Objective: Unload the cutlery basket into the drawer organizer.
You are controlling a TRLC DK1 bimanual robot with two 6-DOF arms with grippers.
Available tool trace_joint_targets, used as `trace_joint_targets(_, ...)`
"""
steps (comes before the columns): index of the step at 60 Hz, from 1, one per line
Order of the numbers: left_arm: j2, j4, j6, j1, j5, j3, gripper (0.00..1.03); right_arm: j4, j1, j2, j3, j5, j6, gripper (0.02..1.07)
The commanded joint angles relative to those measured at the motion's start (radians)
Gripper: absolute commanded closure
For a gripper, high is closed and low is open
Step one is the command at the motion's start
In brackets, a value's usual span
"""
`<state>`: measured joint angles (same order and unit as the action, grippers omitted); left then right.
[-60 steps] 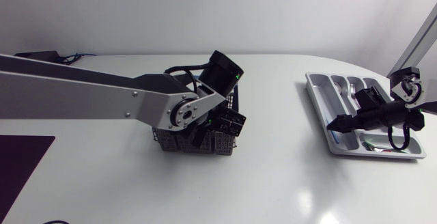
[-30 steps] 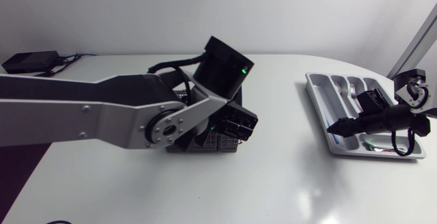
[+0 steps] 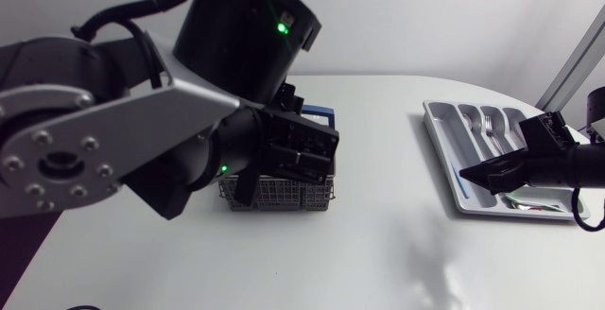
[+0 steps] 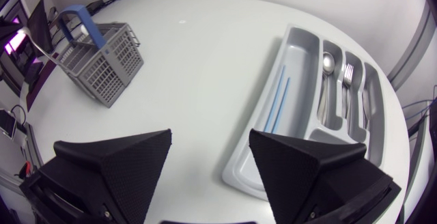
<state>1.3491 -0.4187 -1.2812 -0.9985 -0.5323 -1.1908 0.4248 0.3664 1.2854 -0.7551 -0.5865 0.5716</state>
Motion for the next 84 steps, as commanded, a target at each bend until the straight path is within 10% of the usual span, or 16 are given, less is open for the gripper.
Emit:
trace_joint_targets(1,0.008,-0.077,0.181,-0.014,0.022,-0.089,0.98,0.029,-0.047,-0.110,0.065,-0.022,0.028,0.23)
trace_joint_targets(21,0.177,-0.219,0.619,-0.029,0.204,-0.191,1.00,0.081,-0.336,-0.486,0.175,0.008,-0.045,0.23)
trace_joint_targets(47,0.397,-0.368,1.051,0.020,0.491,-0.457,1.00,0.002,-0.765,-0.609,0.217,0.286,-0.111,0.23)
trace_joint_targets(84,0.458,-0.494,1.128,0.084,0.678,-0.583,1.00,-0.244,-0.968,-0.500,0.270,0.620,0.011,0.67)
